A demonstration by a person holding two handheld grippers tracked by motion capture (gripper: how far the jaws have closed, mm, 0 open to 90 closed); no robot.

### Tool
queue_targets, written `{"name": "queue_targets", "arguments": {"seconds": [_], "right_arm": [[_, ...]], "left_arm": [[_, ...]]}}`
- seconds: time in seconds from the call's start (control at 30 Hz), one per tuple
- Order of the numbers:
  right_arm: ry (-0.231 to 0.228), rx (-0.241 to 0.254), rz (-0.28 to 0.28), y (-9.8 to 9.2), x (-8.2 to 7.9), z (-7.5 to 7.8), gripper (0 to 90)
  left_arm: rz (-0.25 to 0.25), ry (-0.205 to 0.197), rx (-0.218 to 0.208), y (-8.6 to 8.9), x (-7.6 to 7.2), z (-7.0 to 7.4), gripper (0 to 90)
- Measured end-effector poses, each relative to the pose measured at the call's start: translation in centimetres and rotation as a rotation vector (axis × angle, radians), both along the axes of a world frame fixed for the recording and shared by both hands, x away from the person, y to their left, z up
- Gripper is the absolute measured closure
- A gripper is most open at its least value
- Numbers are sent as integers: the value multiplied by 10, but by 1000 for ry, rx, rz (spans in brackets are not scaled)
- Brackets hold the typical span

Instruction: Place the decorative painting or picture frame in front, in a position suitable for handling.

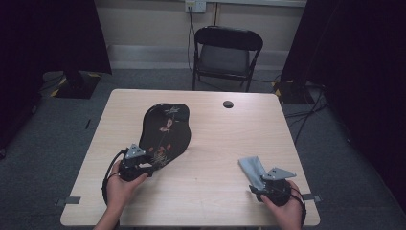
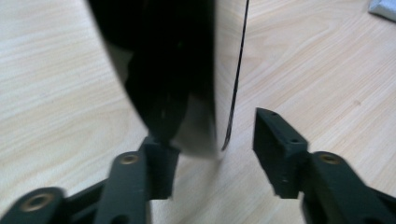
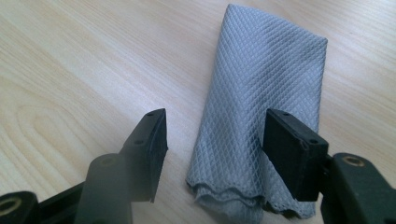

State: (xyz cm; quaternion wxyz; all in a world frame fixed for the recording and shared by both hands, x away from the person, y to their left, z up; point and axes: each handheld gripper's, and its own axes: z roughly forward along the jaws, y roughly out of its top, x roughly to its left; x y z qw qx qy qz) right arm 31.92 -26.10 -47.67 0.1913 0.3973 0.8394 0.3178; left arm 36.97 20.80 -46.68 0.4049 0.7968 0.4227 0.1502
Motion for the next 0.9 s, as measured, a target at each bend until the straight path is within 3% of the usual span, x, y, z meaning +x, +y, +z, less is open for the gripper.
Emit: {"name": "queue_targets", "arguments": {"seconds": [0.2, 0.3, 0.43, 0.6, 0.67, 0.77, 0.9], "right_arm": [[2, -5, -15, -4, -5, 0, 406], [3, -6, -16, -5, -7, 0, 406], [7, -10, -26, -8, -10, -1, 406], [5, -12, -35, -11, -13, -1, 406], [8, -15, -42, -12, -13, -1, 406], [11, -14, -45, -13, -13, -3, 406], [16, -16, -44, -13, -13, -4, 406]], "left_arm": [[-6, 29, -12, 0, 3, 5, 625], [-9, 41, -9, 3, 3, 7, 613], [-24, 28, -10, 8, 5, 11, 597], [-28, 11, -53, 12, 7, 13, 609], [-26, -7, -38, 12, 8, 13, 623], [-31, -9, -45, 11, 9, 12, 674], [-28, 17, -58, 8, 10, 13, 728]]}}
